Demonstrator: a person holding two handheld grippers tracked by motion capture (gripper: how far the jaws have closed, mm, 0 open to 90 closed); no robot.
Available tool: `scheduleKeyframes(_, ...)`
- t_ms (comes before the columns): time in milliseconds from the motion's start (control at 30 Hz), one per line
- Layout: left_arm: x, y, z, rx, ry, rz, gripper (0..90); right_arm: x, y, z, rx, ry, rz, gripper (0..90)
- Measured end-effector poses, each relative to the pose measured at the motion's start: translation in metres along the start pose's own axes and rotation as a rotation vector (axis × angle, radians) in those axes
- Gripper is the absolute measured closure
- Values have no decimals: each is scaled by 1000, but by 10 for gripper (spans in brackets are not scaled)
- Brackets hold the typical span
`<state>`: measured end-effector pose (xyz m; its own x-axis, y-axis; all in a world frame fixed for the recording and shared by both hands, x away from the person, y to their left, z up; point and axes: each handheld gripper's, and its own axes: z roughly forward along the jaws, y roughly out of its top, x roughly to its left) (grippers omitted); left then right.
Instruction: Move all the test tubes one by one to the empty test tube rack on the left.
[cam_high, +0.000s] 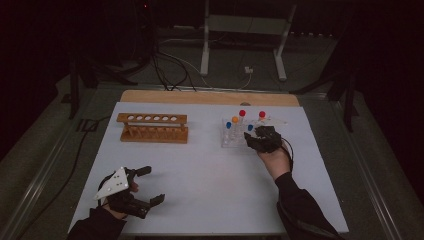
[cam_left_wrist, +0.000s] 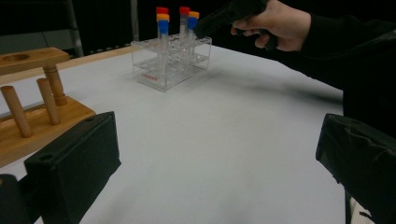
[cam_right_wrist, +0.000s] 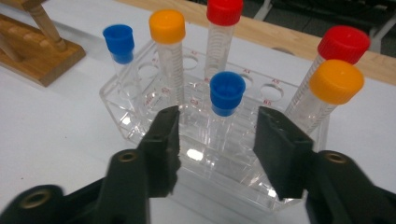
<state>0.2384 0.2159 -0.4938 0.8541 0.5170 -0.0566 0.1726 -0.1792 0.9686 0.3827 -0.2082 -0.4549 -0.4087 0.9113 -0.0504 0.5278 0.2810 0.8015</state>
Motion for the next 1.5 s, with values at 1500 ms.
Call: scheduleKeyframes(1500, 2, -1, 0, -2, 1, -13, 4, -1, 27, -7, -3, -17, -13, 770)
